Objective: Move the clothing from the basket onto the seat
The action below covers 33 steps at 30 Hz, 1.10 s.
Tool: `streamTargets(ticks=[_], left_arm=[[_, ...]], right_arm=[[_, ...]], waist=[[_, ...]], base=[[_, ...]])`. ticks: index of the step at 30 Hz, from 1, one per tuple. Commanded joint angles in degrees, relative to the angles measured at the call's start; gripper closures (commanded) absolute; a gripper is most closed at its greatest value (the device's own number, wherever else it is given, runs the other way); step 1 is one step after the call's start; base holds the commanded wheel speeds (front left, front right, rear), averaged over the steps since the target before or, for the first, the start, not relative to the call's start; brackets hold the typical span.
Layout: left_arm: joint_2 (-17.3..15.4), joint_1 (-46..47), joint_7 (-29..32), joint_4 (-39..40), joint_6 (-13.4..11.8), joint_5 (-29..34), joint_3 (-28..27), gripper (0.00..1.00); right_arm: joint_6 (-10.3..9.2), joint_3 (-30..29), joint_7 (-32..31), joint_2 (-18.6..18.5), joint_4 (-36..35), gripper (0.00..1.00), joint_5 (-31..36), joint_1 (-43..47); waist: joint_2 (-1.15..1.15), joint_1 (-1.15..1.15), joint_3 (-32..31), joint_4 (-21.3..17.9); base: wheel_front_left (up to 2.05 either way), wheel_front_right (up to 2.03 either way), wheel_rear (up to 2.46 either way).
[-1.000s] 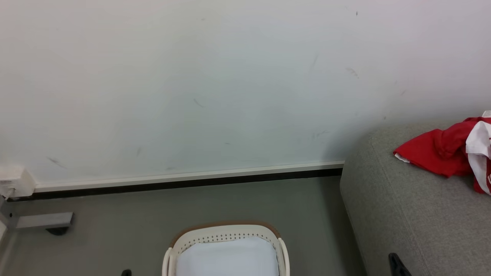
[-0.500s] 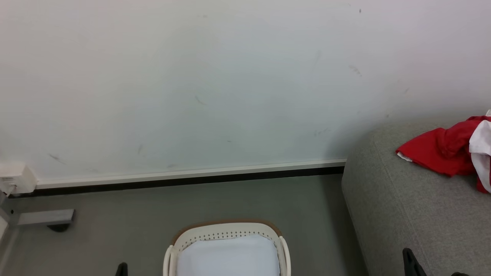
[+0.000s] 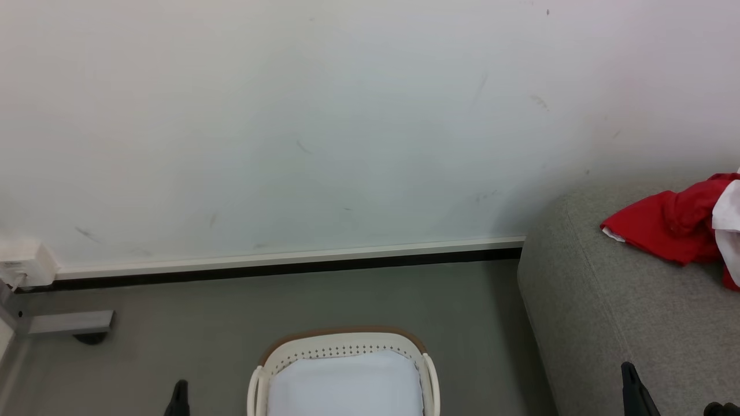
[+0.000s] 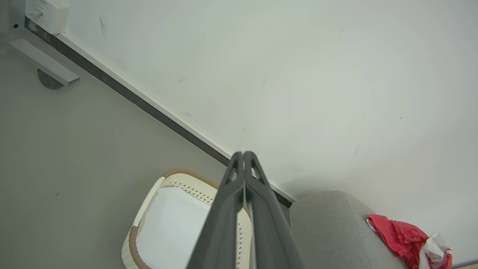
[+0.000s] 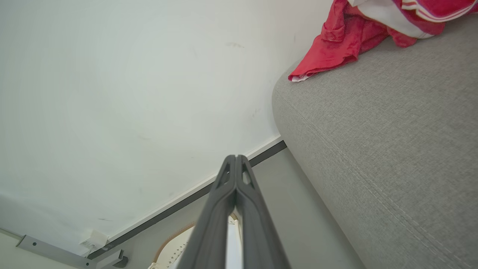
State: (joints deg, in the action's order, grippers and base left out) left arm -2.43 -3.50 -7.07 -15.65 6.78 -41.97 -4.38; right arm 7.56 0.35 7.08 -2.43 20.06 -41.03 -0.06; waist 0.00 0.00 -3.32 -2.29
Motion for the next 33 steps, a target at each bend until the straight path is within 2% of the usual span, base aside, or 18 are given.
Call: streamTargets(ticks=[1, 33], left_arm=[[-0.41, 1.58, 0.53, 0.91, 0.20, -2.66, -0.27, 1.00], [-0.52, 5.31, 6.22, 1.29, 0.46, -23.43, -1.18, 1.00]], right_arm=[[-0.04, -0.47, -0.49, -0.38, -1.19, 1.00, -2.37, -1.98], [-0.07, -3.34, -6.18, -0.51, -3.42, 1.00, -23.58, -4.03]], waist=[[0.00, 0.00, 0.06, 0.04], [0.00, 0.00, 1.21, 0.80]], base=[[0.00, 0.00, 0.00], [0.00, 0.00, 0.00]])
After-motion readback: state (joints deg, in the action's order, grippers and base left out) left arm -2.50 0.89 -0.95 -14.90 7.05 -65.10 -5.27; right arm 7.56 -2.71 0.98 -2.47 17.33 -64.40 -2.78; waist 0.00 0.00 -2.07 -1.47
